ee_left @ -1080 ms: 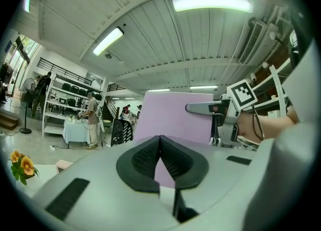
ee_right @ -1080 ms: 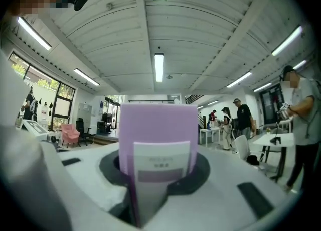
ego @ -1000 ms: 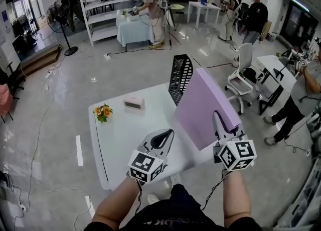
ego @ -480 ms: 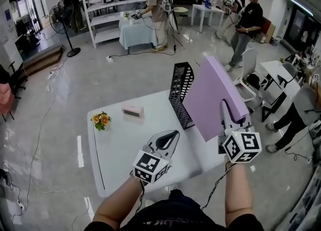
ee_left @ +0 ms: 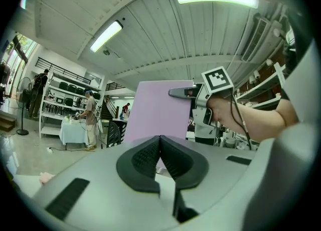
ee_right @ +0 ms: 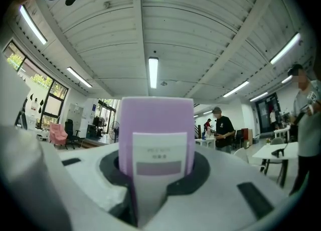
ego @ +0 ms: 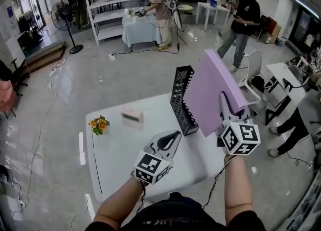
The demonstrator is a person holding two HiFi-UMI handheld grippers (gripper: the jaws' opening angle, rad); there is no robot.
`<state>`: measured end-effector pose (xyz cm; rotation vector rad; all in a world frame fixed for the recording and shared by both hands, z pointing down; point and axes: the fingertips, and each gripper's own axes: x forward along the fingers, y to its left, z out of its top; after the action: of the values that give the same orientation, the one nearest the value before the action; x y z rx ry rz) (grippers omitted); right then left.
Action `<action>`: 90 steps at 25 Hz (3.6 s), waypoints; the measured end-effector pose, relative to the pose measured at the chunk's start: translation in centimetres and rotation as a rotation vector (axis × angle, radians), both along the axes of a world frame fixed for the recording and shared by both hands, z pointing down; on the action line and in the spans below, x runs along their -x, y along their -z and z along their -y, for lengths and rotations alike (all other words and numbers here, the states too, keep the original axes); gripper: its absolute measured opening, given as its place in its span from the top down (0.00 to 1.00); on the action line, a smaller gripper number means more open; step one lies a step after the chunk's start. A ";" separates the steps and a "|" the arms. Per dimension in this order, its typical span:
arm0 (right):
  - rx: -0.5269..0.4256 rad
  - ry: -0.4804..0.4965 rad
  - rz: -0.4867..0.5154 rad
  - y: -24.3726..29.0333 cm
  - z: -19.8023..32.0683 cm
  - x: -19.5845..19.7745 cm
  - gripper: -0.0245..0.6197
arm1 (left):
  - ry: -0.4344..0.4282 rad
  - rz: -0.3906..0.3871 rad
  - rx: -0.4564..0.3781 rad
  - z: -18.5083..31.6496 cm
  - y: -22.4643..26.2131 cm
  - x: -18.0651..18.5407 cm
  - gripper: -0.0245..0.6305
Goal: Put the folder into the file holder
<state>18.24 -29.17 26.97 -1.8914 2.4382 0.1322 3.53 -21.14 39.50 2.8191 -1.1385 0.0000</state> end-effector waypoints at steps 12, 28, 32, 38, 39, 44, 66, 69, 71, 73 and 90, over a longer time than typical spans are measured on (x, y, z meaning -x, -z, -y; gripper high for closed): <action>0.029 -0.015 0.016 -1.2 5.8 1.3 0.76 | 0.015 0.007 0.013 2.9 -0.5 0.5 0.96; 0.045 -0.017 0.007 -3.1 9.6 3.9 0.76 | 0.037 0.024 0.014 4.6 -0.8 2.1 0.96; 0.039 -0.024 0.007 -3.7 9.9 3.9 0.76 | 0.048 0.025 0.014 4.8 -0.9 2.5 0.96; 0.037 -0.023 0.018 -4.9 10.6 4.6 0.76 | 0.058 0.033 0.041 5.2 -1.7 3.1 0.96; 0.036 -0.023 0.017 -4.9 10.6 4.6 0.76 | 0.057 0.028 0.039 5.2 -1.8 3.0 0.96; 0.027 -0.025 0.018 -4.9 11.1 4.6 0.76 | 0.057 0.024 0.044 5.5 -2.1 2.9 0.96; 0.126 -0.011 0.010 -12.7 11.9 5.4 0.75 | 0.089 0.022 0.113 5.6 -4.9 4.0 0.96; 0.138 -0.007 0.003 -13.4 12.0 5.5 0.75 | 0.092 0.022 0.121 5.6 -5.0 4.1 0.96; 0.147 -0.003 -0.002 -13.9 12.0 5.6 0.74 | 0.094 0.022 0.125 5.5 -5.1 4.2 0.96; 0.157 0.000 -0.008 -14.5 11.9 5.7 0.74 | 0.098 0.020 0.130 5.4 -5.2 4.3 0.96; 0.213 -0.008 -0.056 -17.2 11.3 6.3 0.69 | 0.127 0.015 0.135 4.0 -5.1 6.2 0.96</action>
<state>11.90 -40.43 44.17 -2.0046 2.5739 -0.0789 -2.65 -25.10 44.65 2.6300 -1.2685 0.0855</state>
